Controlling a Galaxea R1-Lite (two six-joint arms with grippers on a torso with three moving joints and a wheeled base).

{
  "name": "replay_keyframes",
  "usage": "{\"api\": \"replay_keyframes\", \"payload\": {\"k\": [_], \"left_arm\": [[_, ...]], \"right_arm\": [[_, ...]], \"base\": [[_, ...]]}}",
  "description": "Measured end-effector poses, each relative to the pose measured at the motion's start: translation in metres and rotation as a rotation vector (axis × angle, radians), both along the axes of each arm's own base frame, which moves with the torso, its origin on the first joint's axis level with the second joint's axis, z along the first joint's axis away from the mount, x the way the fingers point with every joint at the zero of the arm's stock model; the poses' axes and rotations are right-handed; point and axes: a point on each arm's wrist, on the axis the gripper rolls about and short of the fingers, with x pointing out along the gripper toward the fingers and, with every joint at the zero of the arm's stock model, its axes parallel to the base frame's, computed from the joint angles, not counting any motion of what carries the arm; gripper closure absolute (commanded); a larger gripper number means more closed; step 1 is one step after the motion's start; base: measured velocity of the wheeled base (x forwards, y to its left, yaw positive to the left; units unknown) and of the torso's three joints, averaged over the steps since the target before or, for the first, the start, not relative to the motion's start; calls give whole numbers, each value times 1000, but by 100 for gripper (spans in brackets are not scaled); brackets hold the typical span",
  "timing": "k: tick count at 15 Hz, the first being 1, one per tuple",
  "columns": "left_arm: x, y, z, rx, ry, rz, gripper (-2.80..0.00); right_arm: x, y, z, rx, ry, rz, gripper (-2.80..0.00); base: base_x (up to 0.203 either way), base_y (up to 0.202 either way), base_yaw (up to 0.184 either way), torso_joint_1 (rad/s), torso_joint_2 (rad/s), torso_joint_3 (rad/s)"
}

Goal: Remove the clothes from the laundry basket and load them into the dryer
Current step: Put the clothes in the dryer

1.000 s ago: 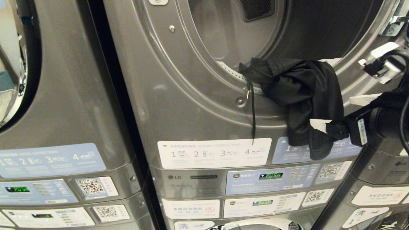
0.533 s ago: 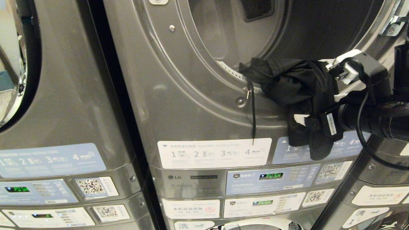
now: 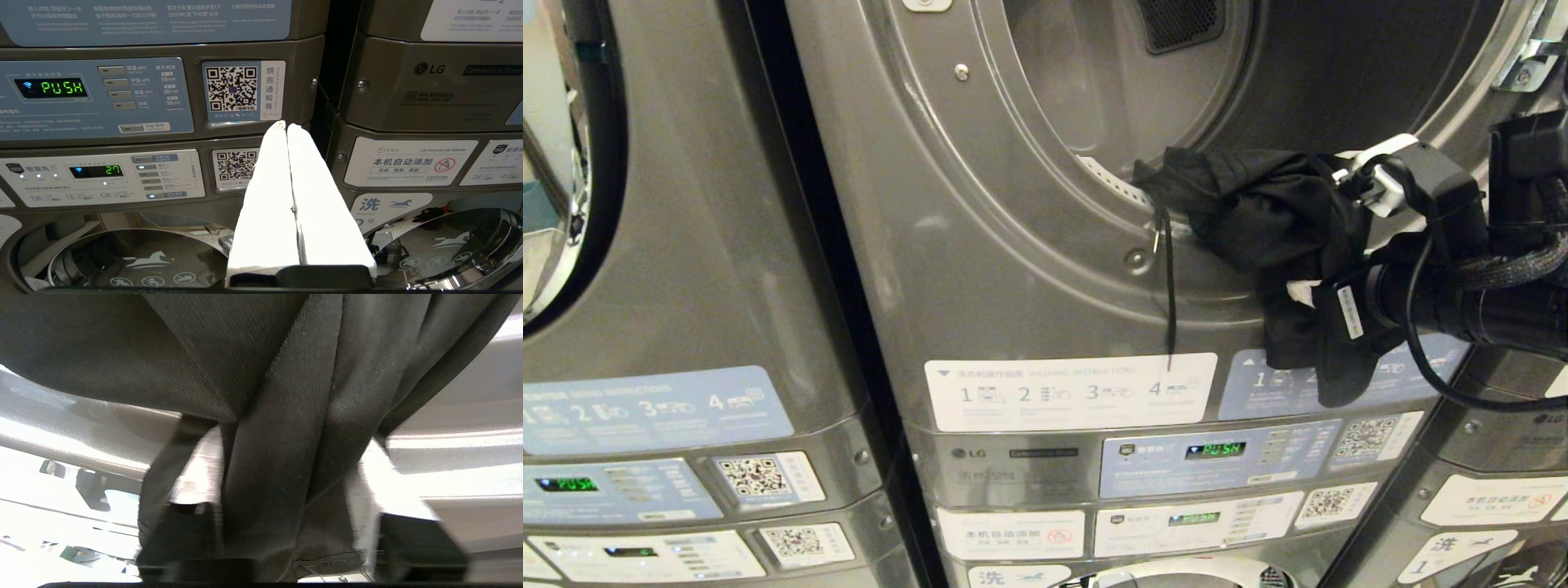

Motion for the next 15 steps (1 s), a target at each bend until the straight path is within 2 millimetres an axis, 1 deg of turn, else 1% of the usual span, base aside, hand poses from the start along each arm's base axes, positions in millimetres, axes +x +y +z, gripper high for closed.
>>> {"api": "replay_keyframes", "payload": {"k": [2,4,5,7,9,10,12,13,15], "left_arm": [[0,0,0,0,0,0,0],[0,0,0,0,0,0,0],[0,0,0,0,0,0,0],[0,0,0,0,0,0,0],[0,0,0,0,0,0,0],[0,0,0,0,0,0,0],[0,0,0,0,0,0,0],[0,0,0,0,0,0,0],[0,0,0,0,0,0,0]], "right_arm": [[-1,-1,3,-17,-9,5,0],[-5,-2,7,-95,-28,31,0],[-6,-2,13,-129,-50,43,0],[-6,-1,33,-122,-117,55,0],[-6,4,57,-88,-189,78,0],[-4,7,66,-77,-208,95,0],[4,14,78,-58,-234,124,0],[11,18,83,-41,-253,136,0],[33,30,90,6,-300,141,0]], "base": [[0,0,0,0,0,0],[0,0,0,0,0,0],[0,0,0,0,0,0],[0,0,0,0,0,0],[0,0,0,0,0,0],[0,0,0,0,0,0],[0,0,0,0,0,0],[0,0,0,0,0,0],[0,0,0,0,0,0]]}}
